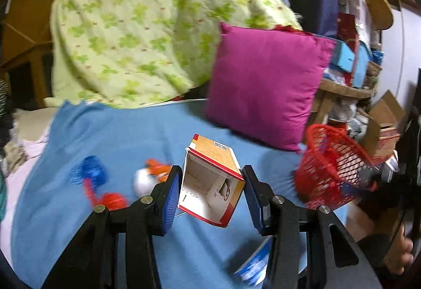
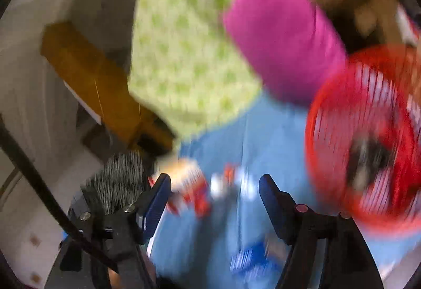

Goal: Collect trash

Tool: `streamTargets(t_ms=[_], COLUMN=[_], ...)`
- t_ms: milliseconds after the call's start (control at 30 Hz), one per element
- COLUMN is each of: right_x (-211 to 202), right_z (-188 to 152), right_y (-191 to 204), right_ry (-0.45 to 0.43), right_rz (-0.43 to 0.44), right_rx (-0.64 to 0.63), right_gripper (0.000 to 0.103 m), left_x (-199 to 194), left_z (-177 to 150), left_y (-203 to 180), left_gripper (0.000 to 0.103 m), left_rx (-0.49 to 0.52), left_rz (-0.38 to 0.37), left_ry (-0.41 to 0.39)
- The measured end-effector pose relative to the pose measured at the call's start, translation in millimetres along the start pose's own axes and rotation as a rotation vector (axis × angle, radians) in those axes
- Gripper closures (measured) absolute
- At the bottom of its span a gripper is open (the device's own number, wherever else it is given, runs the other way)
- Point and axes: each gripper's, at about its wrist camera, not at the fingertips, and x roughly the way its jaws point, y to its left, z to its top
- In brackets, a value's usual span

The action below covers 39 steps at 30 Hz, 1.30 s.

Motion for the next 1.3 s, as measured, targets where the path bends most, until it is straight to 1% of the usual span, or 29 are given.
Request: streamTargets(t_ms=[67, 167, 233, 333, 400, 433, 467, 567, 633, 733, 767, 833, 900, 967, 1000, 1033, 1067, 1100, 1167, 1233, 1300], right_x=[22, 57, 76, 102, 114, 117, 122, 130, 142, 153, 154, 152, 151, 147, 146, 144, 143, 143, 142, 139, 133], right_z=[-29, -70, -88, -101, -100, -99, -96, -94, -92, -97, -99, -103, -107, -114, -116, -116, -115, -114, -112, -107, -101], right_y=[-8, -29, -40, -45, -45, -42, -39, -37, -33, -30, -33, -39, -49, -59, -59, -56, -53, -51, -46, -38, -31], right_ry=[0.135, 0.31, 0.371, 0.414, 0.395, 0.385, 0.377, 0.368, 0.374, 0.38, 0.374, 0.346, 0.337, 0.328, 0.324, 0.312, 0.309, 0.313, 0.307, 0.291, 0.268], right_rz=[-0.027, -0.084, -0.119, -0.203, -0.258, -0.293, -0.376, -0.447, -0.524, -0.598, -0.611, -0.624, -0.635, -0.591, -0.589, -0.584, -0.571, -0.56, -0.542, -0.53, -0.505], right_rx=[0.074, 0.242, 0.327, 0.414, 0.456, 0.453, 0.44, 0.47, 0.438, 0.405, 0.413, 0.429, 0.443, 0.474, 0.461, 0.428, 0.403, 0.38, 0.352, 0.301, 0.275], right_gripper=[0.03, 0.03, 0.03, 0.03, 0.03, 0.029, 0.029, 0.028, 0.025, 0.024, 0.024, 0.024, 0.024, 0.028, 0.035, 0.046, 0.051, 0.054, 0.054, 0.055, 0.055], left_x=[-10, -21, -25, -32, -39, -43, -45, -51, -53, -58, -60, -65, -68, -68, -67, -67, -66, -66, -65, -65, -64], left_z=[-10, -24, -31, -38, -41, -43, -43, -48, -51, -57, -59, -61, -64, -66, -66, -66, -66, -65, -63, -59, -52], left_y=[20, 45, 54, 65, 70, 73, 74, 81, 86, 92, 96, 101, 105, 107, 107, 106, 105, 103, 99, 93, 86], left_gripper=[0.055, 0.055, 0.055, 0.055, 0.055, 0.055, 0.055, 0.055, 0.055, 0.055, 0.054, 0.054, 0.054, 0.054, 0.055, 0.055, 0.054, 0.054, 0.054, 0.054, 0.054], left_rx=[-0.021, -0.071, -0.095, -0.122, -0.131, -0.135, -0.138, -0.15, -0.167, -0.175, -0.18, -0.188, -0.19, -0.198, -0.198, -0.196, -0.194, -0.192, -0.185, -0.167, -0.157], left_rz=[0.023, 0.037, 0.034, 0.024, 0.013, 0.005, -0.001, -0.017, -0.029, -0.03, -0.032, -0.032, -0.021, -0.022, -0.021, -0.019, -0.02, -0.023, -0.028, -0.034, -0.05], left_ry=[0.003, 0.007, 0.012, 0.012, 0.0, -0.007, -0.013, -0.029, -0.027, -0.027, -0.03, -0.036, -0.04, -0.034, -0.032, -0.03, -0.03, -0.028, -0.028, -0.03, -0.031])
